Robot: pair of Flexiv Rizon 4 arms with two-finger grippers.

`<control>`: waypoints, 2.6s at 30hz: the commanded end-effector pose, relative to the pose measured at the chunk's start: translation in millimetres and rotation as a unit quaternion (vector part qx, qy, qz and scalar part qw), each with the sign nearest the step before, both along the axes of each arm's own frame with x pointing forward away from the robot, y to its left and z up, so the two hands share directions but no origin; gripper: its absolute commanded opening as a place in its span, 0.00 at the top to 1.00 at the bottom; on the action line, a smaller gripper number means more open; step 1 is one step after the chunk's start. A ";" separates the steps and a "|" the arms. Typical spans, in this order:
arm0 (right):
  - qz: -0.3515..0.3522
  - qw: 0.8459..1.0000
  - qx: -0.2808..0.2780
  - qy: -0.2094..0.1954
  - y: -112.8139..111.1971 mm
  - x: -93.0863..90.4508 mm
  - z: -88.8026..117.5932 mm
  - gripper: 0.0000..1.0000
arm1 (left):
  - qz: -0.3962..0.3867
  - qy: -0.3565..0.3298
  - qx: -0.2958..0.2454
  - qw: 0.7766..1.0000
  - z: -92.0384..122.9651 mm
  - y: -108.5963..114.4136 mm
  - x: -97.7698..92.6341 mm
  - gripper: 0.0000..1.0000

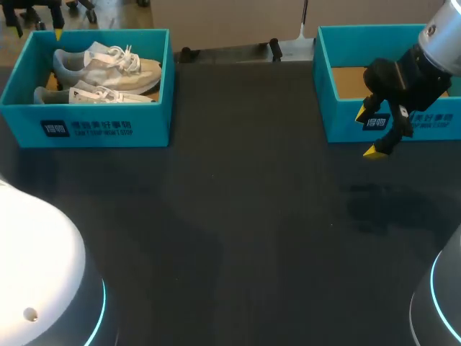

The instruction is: Take the shoe out of the shoebox, open the shoe tongue, remove and reinsert the insole, then place the shoe into the shoebox

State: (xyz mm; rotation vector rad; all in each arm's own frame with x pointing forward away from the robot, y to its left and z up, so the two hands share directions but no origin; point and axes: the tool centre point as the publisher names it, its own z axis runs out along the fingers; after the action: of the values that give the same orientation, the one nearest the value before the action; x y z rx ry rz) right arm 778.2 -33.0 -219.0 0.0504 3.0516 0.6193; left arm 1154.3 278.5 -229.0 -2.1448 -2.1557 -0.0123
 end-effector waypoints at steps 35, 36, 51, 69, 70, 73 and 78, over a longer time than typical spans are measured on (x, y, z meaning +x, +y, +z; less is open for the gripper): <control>0.000 1.000 -0.001 0.000 0.3 0.2 -0.5 0.00 | -0.046 -0.032 -0.027 0.998 6.2 12.1 -87.6 0.00; 0.000 1.000 -0.001 0.000 0.3 0.2 -0.5 0.00 | -0.047 -0.037 -0.026 0.998 4.5 12.1 -90.7 0.00; 0.000 1.000 -0.001 0.000 0.3 0.2 -0.5 0.00 | -0.061 -0.016 -0.033 0.997 -22.1 12.0 -108.8 0.36; 0.000 1.000 -0.001 0.000 0.3 0.2 -0.5 0.00 | -0.077 -0.044 -0.031 0.996 -61.7 5.2 -108.8 0.38; 0.000 1.000 -0.001 0.000 0.3 0.2 -0.5 0.00 | -0.078 -0.044 -0.031 0.996 -63.2 5.8 -109.0 0.37; 0.000 1.000 -0.001 0.000 0.3 0.2 -0.5 0.00 | -0.081 -0.043 -0.031 0.995 -67.9 5.9 -107.4 0.36; 0.000 1.000 -0.001 0.000 0.3 0.2 -0.5 0.00 | -0.082 -0.041 -0.039 0.995 -77.0 2.3 -103.5 0.40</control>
State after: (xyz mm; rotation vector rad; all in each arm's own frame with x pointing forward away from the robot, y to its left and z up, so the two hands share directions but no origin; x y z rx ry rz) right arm 778.2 -33.0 -219.0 0.0502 3.0517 0.6193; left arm 1047.8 280.3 -300.6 -2.3970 -2.0482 -0.0327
